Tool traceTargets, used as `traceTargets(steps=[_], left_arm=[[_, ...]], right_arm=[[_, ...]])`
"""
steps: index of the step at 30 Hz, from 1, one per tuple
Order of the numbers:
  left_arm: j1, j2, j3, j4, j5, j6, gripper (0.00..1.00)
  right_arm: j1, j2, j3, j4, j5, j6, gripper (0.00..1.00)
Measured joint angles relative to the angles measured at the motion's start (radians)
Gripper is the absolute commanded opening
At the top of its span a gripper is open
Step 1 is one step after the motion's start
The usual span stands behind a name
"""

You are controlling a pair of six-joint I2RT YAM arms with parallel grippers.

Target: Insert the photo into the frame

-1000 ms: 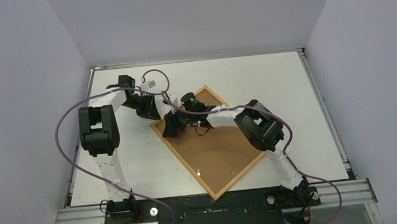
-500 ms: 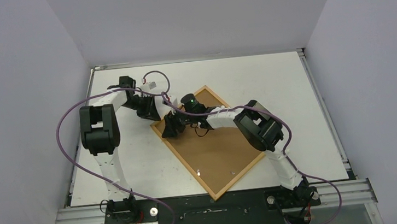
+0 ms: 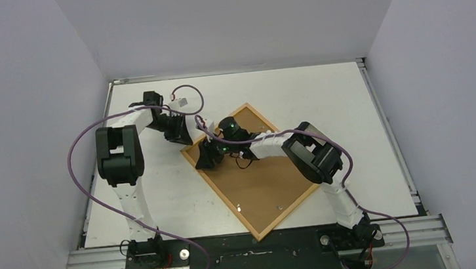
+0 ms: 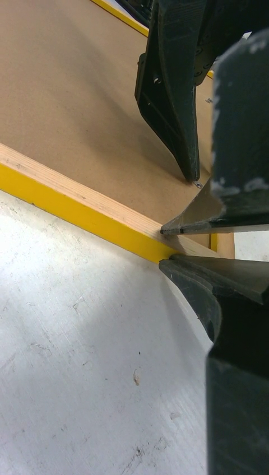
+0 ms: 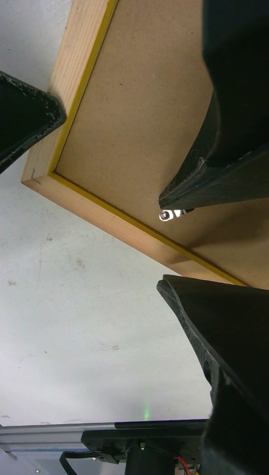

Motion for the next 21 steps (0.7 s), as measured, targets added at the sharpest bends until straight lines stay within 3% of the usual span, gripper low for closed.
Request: traceTargets(steps=[13, 21], left_arm=[[-0.009, -0.002, 0.0, 0.002, -0.001, -0.007, 0.1], [-0.01, -0.005, 0.0, 0.001, -0.003, -0.007, 0.11]], right_arm=[[0.016, -0.042, -0.055, -0.005, 0.024, 0.02, 0.47], [0.019, -0.063, -0.097, 0.023, 0.029, 0.122, 0.48]])
